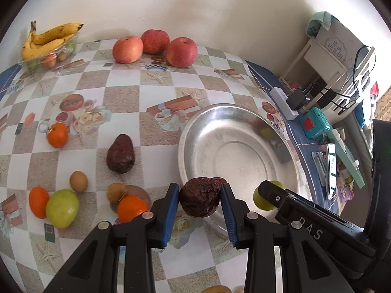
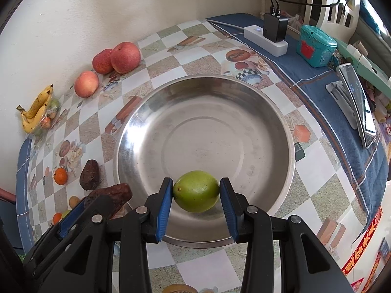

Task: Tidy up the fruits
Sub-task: 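Open the left tool to drop the date while the right tool lowers the pear into the bowl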

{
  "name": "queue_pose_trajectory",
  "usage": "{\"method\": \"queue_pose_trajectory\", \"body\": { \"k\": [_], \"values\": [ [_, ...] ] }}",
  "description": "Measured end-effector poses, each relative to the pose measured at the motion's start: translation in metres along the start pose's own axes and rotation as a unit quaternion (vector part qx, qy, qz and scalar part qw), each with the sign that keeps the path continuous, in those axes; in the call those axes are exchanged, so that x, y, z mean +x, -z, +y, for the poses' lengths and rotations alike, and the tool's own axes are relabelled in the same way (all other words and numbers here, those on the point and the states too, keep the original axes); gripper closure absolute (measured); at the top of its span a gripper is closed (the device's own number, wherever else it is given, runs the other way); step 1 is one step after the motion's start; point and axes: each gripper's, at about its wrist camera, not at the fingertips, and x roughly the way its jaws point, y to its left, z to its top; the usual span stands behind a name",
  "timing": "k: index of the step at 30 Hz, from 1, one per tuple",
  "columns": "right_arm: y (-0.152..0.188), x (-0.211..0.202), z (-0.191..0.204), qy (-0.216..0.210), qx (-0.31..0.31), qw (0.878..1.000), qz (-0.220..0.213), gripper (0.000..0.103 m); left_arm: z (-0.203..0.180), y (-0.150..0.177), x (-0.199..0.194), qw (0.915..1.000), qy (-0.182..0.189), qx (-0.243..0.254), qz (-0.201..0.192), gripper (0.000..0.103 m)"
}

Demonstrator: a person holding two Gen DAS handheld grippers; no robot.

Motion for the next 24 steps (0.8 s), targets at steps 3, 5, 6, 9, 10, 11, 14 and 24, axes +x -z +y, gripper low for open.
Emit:
{"method": "queue_pose_trajectory", "body": {
  "k": [3, 5, 6, 9, 10, 11, 14, 24],
  "values": [
    [-0.001, 0.001, -0.004, 0.005, 0.006, 1.0, 0.001, 0.062, -0.001, -0.002, 0.007, 1.0, 0.003, -0.005, 0.003, 0.066],
    [-0.002, 0.002, -0.007, 0.006, 0.011, 1.0, 0.003, 0.062, -0.002, -0.002, 0.011, 0.9999, 0.005, -0.01, 0.006, 0.066],
    [-0.002, 0.002, -0.009, 0.007, 0.014, 1.0, 0.005, 0.062, -0.003, -0.003, 0.013, 0.9999, 0.007, -0.01, 0.008, 0.066],
    [-0.003, 0.003, -0.011, 0.008, 0.019, 1.0, 0.008, 0.062, -0.005, -0.003, 0.015, 0.9999, 0.007, -0.006, 0.008, 0.066],
    [-0.004, 0.004, -0.012, 0.008, 0.022, 1.0, 0.009, 0.062, -0.006, -0.003, 0.015, 0.9999, 0.006, -0.004, 0.008, 0.065],
    [-0.004, 0.004, -0.012, 0.009, 0.023, 1.0, 0.01, 0.062, -0.007, -0.003, 0.015, 0.9999, 0.006, -0.002, 0.009, 0.065],
    [-0.003, 0.004, -0.012, 0.008, 0.024, 1.0, 0.012, 0.062, -0.007, -0.002, 0.015, 0.9999, 0.006, -0.002, 0.012, 0.064],
    [-0.003, 0.003, -0.012, 0.006, 0.024, 1.0, 0.009, 0.062, -0.007, -0.001, 0.013, 0.9999, 0.008, 0.0, 0.014, 0.064]
  ]
}}
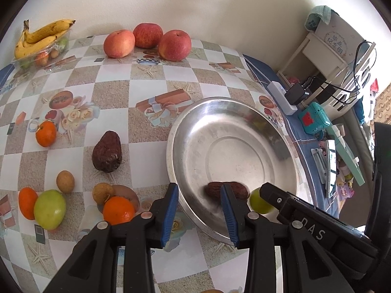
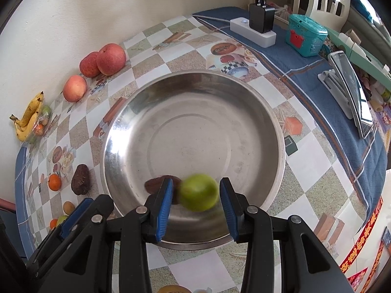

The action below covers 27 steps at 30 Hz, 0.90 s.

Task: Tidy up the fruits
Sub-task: 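Open the left tool to drop the date while the right tool lowers the pear into the bowl, then open the right tool and withdraw both tools from the bowl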

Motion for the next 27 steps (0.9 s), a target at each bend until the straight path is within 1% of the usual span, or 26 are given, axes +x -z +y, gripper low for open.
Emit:
{"method": "queue_pose_trajectory", "body": {
  "k": [19, 22, 27],
  "values": [
    [0.0, -0.003, 0.003, 0.004, -0.017, 1.0, -0.006, 0.062, 0.01, 0.002, -0.004, 0.9998, -0.019, -0.011, 0.004, 0.063],
    [0.001, -0.003, 0.004, 0.005, -0.021, 1.0, -0.006, 0.062, 0.015, 0.002, -0.004, 0.9993, -0.03, -0.019, 0.01, 0.063],
    [0.004, -0.004, 0.01, 0.007, -0.039, 0.999, -0.008, 0.062, 0.031, 0.003, -0.01, 0.9973, -0.048, -0.051, 0.021, 0.063]
  ]
}}
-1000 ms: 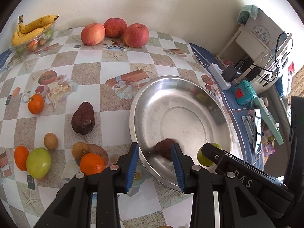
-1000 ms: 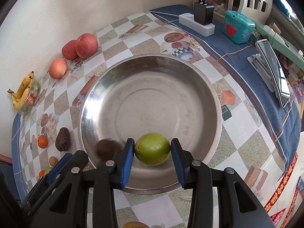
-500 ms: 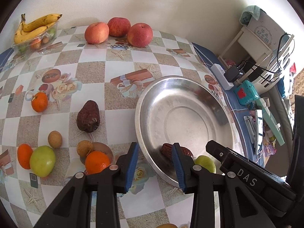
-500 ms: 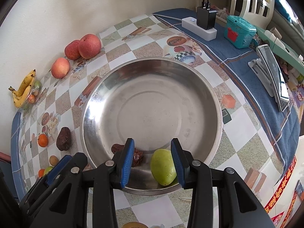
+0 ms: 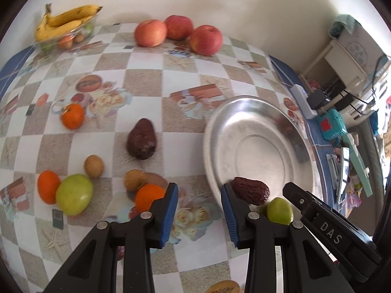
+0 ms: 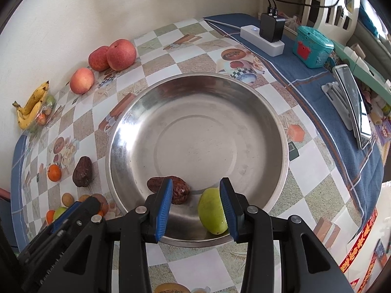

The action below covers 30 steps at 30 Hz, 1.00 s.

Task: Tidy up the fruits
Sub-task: 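Open the right tool and withdraw both tools from the bowl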

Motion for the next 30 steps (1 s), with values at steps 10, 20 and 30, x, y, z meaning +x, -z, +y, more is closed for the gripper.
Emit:
{"method": "queue_pose_trajectory", "body": {
  "k": [10, 20, 30],
  "values": [
    [0.006, -0.007, 0.022, -0.006, -0.049, 0.999, -0.016, 0.062, 0.043, 0.004, -0.019, 0.9939, -0.089, -0.063, 0.018, 0.063],
    [0.009, -0.009, 0.032, -0.008, -0.074, 0.997, -0.022, 0.059, 0.061, 0.002, -0.038, 0.9907, -0.098, -0.094, 0.0, 0.047],
    [0.012, -0.008, 0.038, 0.021, -0.106, 0.993, -0.043, 0.01, 0.079, 0.008, -0.027, 0.9751, -0.178, -0.13, 0.021, 0.0]
  ]
}}
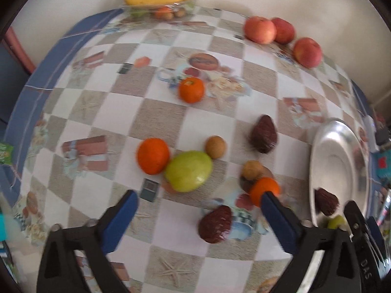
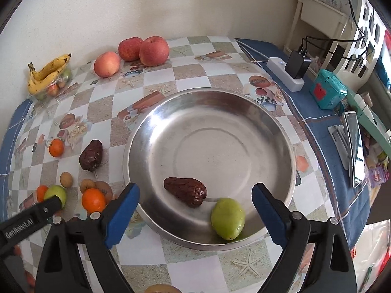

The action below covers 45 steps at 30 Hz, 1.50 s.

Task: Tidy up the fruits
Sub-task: 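Open the right tool and withdraw both tools from the bowl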

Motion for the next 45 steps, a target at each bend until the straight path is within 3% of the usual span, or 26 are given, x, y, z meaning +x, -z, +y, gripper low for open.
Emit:
{"method": "queue_pose_trajectory", "body": {
  "k": [7, 15, 23, 28, 34, 45],
  "values": [
    [0.001, 0.005, -0.002, -0.011, 0.011, 1.0, 0.015, 0.01, 0.009, -0.004, 0.001, 0.9998, -0.019, -0.004, -0.002, 0.0],
    [0.004, 0.013, 0.0, -0.012, 0.014, 0.999, 0.039, 0.01, 0.001, -0.003, 0.005, 0.9992, -0.025, 0.031, 0.002, 0.0],
    [0.005, 0.013, 0.011, -0.016, 0.009, 0.999, 0.043, 0.01, 0.009, -0.009, 0.001, 0.9986, -0.011, 0.052, 0.004, 0.0],
    [0.007, 0.013, 0.027, -0.022, 0.001, 0.999, 0.049, 0.01, 0.019, -0.015, -0.009, 0.992, -0.07, 0.1, -0.031, 0.0],
    [0.008, 0.011, 0.048, -0.031, -0.011, 0.998, 0.051, 0.01, 0.057, -0.026, -0.014, 0.9979, -0.039, 0.046, -0.025, 0.0],
    [0.016, 0.005, 0.092, -0.067, -0.04, 0.995, 0.059, 0.01, 0.106, -0.034, -0.018, 0.999, -0.029, -0.024, -0.024, 0.0]
  ]
}}
